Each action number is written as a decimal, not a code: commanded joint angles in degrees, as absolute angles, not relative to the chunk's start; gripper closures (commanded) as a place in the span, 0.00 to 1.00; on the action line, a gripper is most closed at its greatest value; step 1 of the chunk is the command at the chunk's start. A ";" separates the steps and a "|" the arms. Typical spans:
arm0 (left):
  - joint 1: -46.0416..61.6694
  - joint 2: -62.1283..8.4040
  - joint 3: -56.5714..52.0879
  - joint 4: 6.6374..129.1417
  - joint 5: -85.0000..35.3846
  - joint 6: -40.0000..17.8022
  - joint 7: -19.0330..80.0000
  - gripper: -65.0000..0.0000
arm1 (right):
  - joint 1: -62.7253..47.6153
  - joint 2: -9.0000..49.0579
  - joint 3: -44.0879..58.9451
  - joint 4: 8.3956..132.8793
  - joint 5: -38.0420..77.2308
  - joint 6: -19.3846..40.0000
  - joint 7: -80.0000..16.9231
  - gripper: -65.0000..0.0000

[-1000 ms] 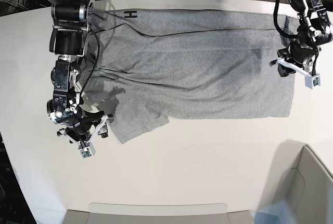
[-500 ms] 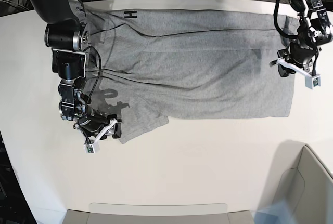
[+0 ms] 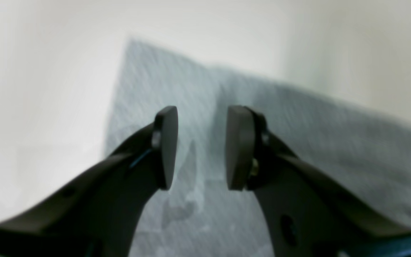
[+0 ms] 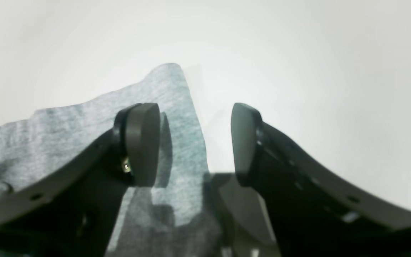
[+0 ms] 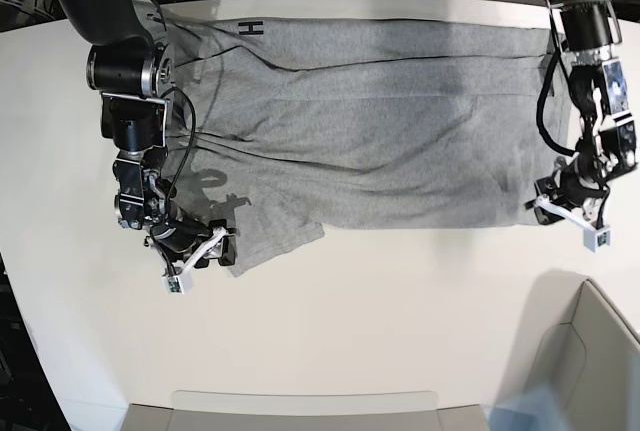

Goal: Fold the T-shirt properly
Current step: 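Move the left gripper to the hem corner and grasp it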

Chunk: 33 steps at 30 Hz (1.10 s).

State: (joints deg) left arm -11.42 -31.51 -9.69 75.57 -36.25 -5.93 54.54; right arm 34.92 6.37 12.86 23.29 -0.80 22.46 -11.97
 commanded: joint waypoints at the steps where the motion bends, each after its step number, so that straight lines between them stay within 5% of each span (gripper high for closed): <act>1: -14.55 -33.19 -8.13 72.22 -36.53 -6.02 52.70 0.64 | 33.98 6.46 12.53 22.73 -3.21 22.37 -19.65 0.51; 8: -25.45 -37.49 7.16 49.98 -36.53 -6.11 40.75 0.64 | 33.98 6.55 12.62 22.81 -3.21 22.37 -21.67 0.51; 15: -27.91 -37.58 9.10 41.01 -36.53 -6.64 34.51 0.63 | 34.07 6.55 12.62 22.90 -3.21 22.37 -21.58 0.51; 28: -30.46 -36.35 9.19 31.69 -36.53 -24.57 34.68 0.60 | 34.86 6.29 12.53 22.81 -3.30 22.37 -21.85 0.51; 33: -30.20 -36.09 12.53 31.69 -36.53 -24.75 34.24 0.79 | 34.95 6.11 5.76 22.81 -3.21 22.29 -21.85 0.70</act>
